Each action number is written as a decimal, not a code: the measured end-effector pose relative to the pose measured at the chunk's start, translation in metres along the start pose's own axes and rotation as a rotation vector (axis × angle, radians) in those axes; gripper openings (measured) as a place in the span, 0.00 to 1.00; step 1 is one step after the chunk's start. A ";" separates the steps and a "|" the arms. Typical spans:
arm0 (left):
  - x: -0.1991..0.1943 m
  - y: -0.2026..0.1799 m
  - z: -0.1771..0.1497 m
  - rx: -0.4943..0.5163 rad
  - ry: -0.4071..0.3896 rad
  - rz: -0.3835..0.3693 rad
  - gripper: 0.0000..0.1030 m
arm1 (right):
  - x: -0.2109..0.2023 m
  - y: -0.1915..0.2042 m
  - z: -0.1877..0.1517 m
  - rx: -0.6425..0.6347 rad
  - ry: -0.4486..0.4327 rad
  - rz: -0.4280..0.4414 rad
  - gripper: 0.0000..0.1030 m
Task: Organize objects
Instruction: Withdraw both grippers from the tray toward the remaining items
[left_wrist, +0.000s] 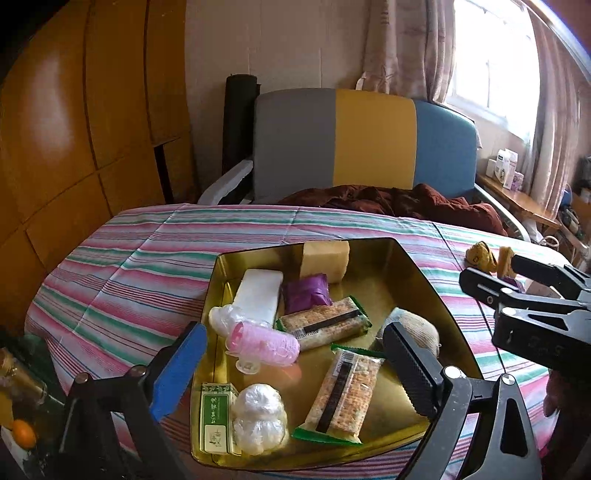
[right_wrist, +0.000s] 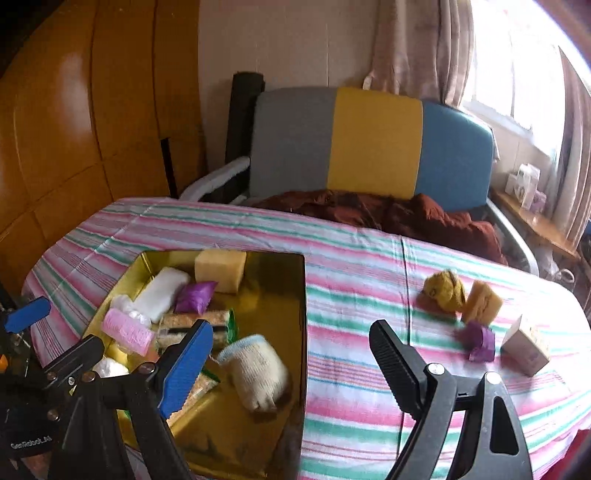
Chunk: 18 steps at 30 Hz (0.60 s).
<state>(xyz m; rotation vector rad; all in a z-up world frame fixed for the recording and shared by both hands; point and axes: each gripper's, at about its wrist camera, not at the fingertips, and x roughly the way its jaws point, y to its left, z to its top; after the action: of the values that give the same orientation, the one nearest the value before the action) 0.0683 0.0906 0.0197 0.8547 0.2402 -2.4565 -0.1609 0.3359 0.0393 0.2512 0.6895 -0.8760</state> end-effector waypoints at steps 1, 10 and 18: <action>0.000 -0.001 0.000 0.004 0.002 0.000 0.94 | 0.002 0.000 -0.002 0.001 0.012 -0.005 0.83; 0.007 -0.011 -0.007 0.025 0.032 -0.011 0.94 | 0.011 -0.009 -0.012 0.027 0.062 0.069 0.82; 0.013 -0.020 -0.010 0.047 0.054 -0.027 0.94 | 0.017 -0.025 -0.019 0.057 0.091 0.058 0.82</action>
<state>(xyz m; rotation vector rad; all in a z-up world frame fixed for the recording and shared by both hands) 0.0538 0.1051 0.0038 0.9441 0.2155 -2.4747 -0.1815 0.3184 0.0158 0.3623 0.7384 -0.8333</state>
